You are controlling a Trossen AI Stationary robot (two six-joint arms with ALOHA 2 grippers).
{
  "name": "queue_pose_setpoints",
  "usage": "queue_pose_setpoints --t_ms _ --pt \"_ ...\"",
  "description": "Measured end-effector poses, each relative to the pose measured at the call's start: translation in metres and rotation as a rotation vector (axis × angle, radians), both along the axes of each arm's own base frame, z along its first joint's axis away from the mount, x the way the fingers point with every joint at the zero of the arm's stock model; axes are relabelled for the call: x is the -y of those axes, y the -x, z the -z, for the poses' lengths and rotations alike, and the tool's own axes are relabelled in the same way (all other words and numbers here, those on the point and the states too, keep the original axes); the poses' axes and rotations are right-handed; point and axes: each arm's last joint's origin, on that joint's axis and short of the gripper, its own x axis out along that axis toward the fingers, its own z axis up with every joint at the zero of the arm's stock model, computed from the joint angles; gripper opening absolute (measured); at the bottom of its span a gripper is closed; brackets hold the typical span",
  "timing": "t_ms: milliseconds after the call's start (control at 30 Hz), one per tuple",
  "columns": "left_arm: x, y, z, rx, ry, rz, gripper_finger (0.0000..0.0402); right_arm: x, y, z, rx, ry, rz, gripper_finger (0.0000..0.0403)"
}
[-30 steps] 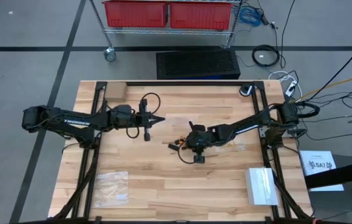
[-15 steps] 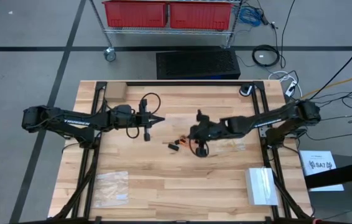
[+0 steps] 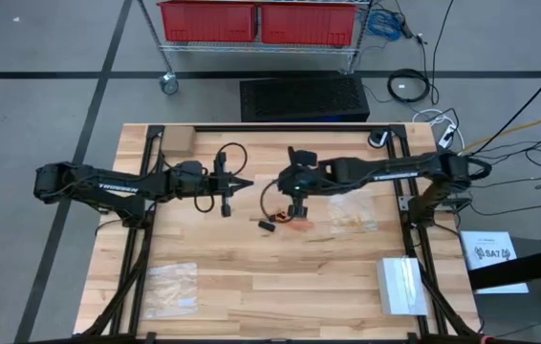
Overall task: Sort rubber bands
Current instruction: Put the black rubber band into the transparent zip bag
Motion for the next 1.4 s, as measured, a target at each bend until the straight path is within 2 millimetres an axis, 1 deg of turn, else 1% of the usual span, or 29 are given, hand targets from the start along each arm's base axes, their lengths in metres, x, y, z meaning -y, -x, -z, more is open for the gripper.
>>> queue_pose_setpoints --t_ms 67,167,467,533,633,700,833,1133,1400 --pt "0.0 0.0 0.0 0.0 0.0 0.0 0.0 0.003 -0.006 0.006 -0.034 -0.002 -0.005 0.0" --pt "0.0 0.0 0.0 0.0 0.0 0.0 0.0 0.005 -0.014 0.01 -0.061 0.001 -0.026 0.0" --pt "0.0 0.0 0.001 -0.006 0.001 0.0 0.0 0.01 -0.034 -0.009 -0.031 0.001 -0.09 0.0001" --pt "0.0 0.0 0.001 -0.005 0.001 0.0 0.0 0.012 -0.037 -0.008 -0.031 -0.042 -0.119 0.0004" --pt "0.0 0.0 0.001 -0.006 0.001 0.0 0.0 0.016 -0.041 0.002 -0.062 -0.079 -0.137 0.0012" --pt "0.0 0.0 0.001 -0.006 0.001 0.0 0.0 0.019 -0.043 0.009 -0.092 -0.08 -0.129 0.0021" --pt "0.0 0.0 0.001 -0.007 0.001 0.0 0.0 0.022 -0.045 0.014 -0.107 -0.077 -0.118 0.0047" --pt "0.0 0.0 0.001 -0.006 0.001 0.0 0.0 0.027 -0.05 0.009 -0.029 -0.065 -0.115 0.0117" --pt "0.0 0.0 0.001 -0.005 0.0 0.0 0.0 0.027 -0.051 0.009 -0.022 -0.064 -0.117 0.0154"
